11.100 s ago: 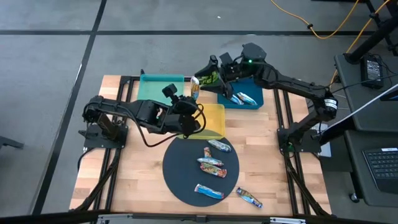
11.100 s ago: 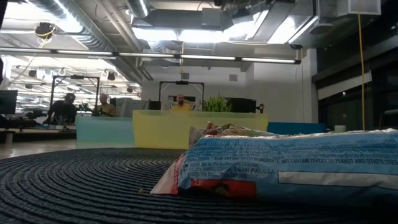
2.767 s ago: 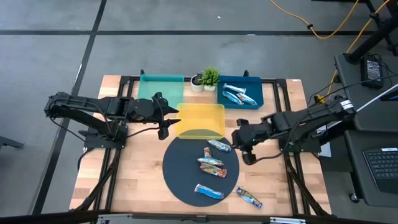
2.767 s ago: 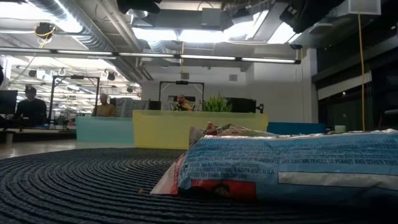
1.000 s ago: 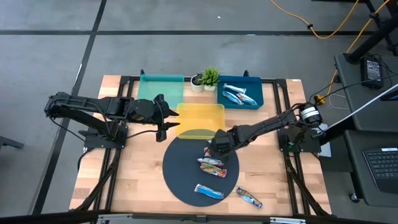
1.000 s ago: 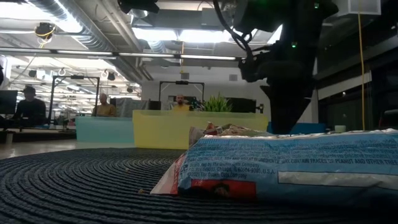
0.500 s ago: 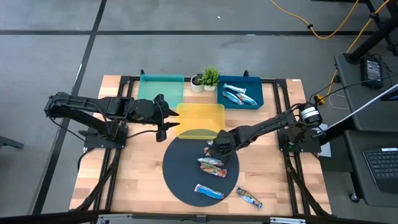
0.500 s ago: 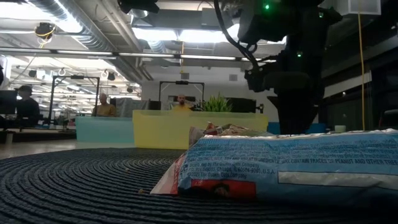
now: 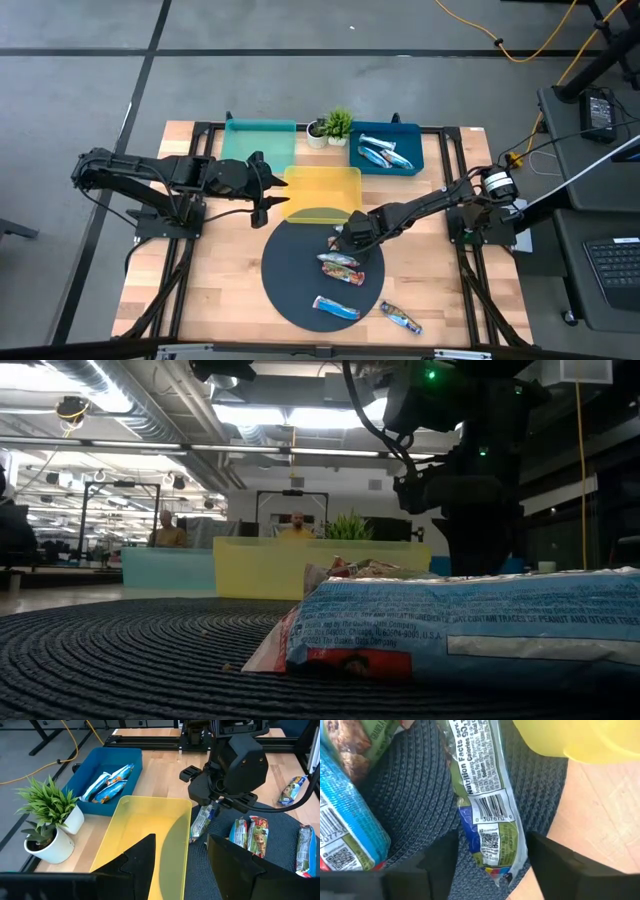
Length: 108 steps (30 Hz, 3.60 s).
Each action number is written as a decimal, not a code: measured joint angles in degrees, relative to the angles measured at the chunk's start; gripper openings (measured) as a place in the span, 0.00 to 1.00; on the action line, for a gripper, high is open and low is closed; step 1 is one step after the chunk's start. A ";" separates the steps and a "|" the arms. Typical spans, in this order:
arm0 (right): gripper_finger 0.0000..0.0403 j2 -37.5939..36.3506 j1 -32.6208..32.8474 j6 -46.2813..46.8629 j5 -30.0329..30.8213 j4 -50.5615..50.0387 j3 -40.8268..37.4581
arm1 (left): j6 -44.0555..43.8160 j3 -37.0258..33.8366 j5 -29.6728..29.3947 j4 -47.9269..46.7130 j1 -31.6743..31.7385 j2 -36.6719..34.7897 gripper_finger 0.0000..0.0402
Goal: Pick and place Granola Bars by type
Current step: Put the blue granola bar into the yellow bin
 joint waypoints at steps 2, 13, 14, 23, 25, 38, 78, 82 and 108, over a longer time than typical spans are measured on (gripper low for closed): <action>0.50 0.00 0.00 -0.02 0.01 0.00 0.00 | 0.00 0.00 0.00 0.00 0.00 0.00 0.42; 0.15 0.00 -0.02 -0.07 0.20 -0.04 0.00 | 0.00 0.00 -0.01 0.00 0.00 0.00 0.42; 0.13 0.00 -0.02 -0.07 0.21 -0.04 0.00 | 0.00 0.00 -0.01 0.00 0.00 0.00 0.42; 0.13 0.00 0.56 3.00 -4.07 -0.58 0.00 | -0.01 0.00 -0.02 0.00 0.00 0.00 0.42; 0.12 -0.22 1.33 3.08 -5.16 -1.29 0.21 | 0.00 0.00 -0.02 0.00 0.00 0.00 0.42; 0.11 -7.58 6.09 6.76 -2.03 -19.78 9.40 | 0.00 0.00 -0.04 0.22 0.00 -0.04 0.42; 0.07 -16.41 -16.14 -22.81 -1.60 -26.38 27.45 | -3.67 0.00 -1.58 0.46 0.02 -0.02 0.42; 0.06 -15.56 -17.48 -24.96 -3.07 -26.21 27.27 | -3.67 0.00 -1.64 0.46 0.02 -0.02 0.42; 0.07 7.35 -19.82 -41.05 -10.39 -21.02 37.27 | -5.11 0.00 -1.60 0.44 0.02 0.00 0.42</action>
